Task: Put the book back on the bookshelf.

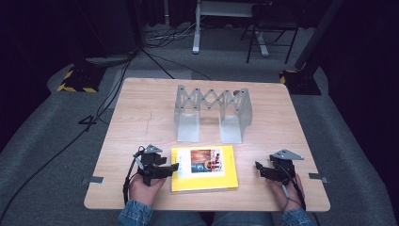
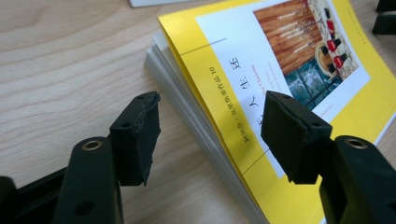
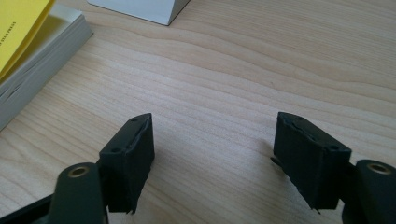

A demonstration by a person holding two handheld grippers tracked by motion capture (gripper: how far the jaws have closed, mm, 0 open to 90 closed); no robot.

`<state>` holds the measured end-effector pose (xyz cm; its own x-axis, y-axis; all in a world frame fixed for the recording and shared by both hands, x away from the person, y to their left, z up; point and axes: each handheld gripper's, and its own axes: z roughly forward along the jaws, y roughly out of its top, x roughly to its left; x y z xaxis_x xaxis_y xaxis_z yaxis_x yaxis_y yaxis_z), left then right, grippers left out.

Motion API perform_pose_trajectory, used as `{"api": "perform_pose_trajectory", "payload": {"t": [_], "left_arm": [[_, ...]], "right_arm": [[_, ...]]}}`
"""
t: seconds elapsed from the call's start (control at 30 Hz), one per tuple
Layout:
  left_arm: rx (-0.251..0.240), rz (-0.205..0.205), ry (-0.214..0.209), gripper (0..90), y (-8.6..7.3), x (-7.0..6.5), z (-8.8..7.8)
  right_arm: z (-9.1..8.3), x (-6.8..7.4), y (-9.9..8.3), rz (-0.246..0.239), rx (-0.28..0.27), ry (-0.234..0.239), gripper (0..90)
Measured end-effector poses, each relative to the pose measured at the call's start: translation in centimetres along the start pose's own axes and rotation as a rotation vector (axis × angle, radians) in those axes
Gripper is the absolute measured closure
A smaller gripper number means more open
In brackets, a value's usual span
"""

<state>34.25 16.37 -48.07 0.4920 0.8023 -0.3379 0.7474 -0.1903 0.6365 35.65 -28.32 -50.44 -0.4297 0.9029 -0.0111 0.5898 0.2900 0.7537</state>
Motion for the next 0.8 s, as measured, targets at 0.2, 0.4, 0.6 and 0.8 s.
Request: {"api": "perform_pose_trajectory", "payload": {"t": [0.2,0.4,0.6,0.8], "left_arm": [[0.052,-0.022,-0.028,35.6,0.3,-0.2,1.4],[0.064,-0.027,-0.031,32.7,0.4,-0.4,1.8],[0.058,-0.022,-0.019,32.9,0.3,-0.5,1.8],[0.061,-0.013,-0.01,33.3,0.3,-0.6,1.8]], "right_arm": [[0.0,0.1,0.0,0.002,-0.001,0.002,29.9],[-0.1,1.0,0.1,-0.014,0.002,0.036,36.7],[-0.3,2.7,0.8,-0.039,0.013,0.122,39.3],[-1.1,4.7,2.2,-0.013,-0.011,0.248,38.8]]}}
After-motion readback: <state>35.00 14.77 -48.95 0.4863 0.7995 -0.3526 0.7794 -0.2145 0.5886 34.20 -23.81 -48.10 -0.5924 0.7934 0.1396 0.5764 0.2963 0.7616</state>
